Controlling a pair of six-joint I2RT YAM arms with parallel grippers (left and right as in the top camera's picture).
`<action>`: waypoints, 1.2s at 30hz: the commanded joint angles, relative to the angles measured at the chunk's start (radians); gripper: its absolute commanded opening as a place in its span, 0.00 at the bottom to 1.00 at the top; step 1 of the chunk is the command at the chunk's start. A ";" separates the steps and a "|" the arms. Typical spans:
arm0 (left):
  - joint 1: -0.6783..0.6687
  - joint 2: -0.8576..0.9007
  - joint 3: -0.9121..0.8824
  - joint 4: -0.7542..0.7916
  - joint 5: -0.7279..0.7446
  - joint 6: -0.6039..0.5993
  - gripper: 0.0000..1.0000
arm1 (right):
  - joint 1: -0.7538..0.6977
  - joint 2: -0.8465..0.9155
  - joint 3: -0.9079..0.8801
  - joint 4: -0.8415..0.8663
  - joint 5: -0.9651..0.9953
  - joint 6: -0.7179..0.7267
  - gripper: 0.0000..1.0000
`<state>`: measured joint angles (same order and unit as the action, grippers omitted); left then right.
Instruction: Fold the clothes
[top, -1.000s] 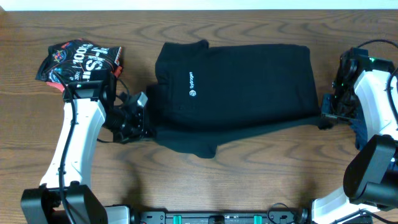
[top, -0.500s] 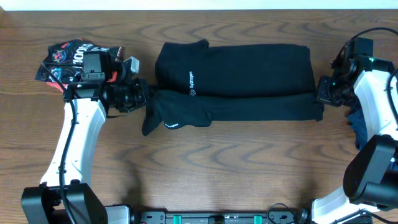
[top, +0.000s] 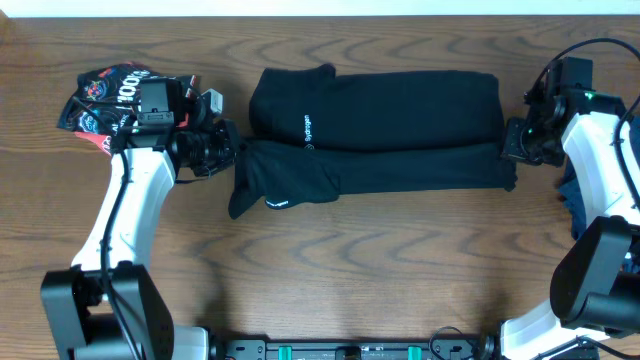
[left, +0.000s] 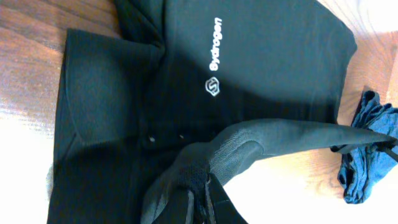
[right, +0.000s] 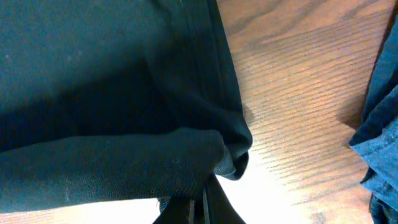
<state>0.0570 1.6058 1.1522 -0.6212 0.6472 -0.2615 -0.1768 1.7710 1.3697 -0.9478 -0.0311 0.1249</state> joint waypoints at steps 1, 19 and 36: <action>-0.006 0.029 0.003 0.024 -0.011 -0.003 0.06 | 0.008 -0.002 -0.039 0.032 -0.003 -0.010 0.02; -0.102 0.074 0.003 0.145 -0.180 -0.003 0.27 | 0.008 -0.002 -0.179 0.418 0.106 -0.006 0.40; -0.109 0.072 0.003 -0.048 -0.090 0.021 0.54 | 0.007 -0.002 -0.205 0.190 -0.005 -0.116 0.49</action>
<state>-0.0456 1.6684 1.1522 -0.6464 0.5339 -0.2630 -0.1761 1.7714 1.1889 -0.7635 -0.0311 0.0467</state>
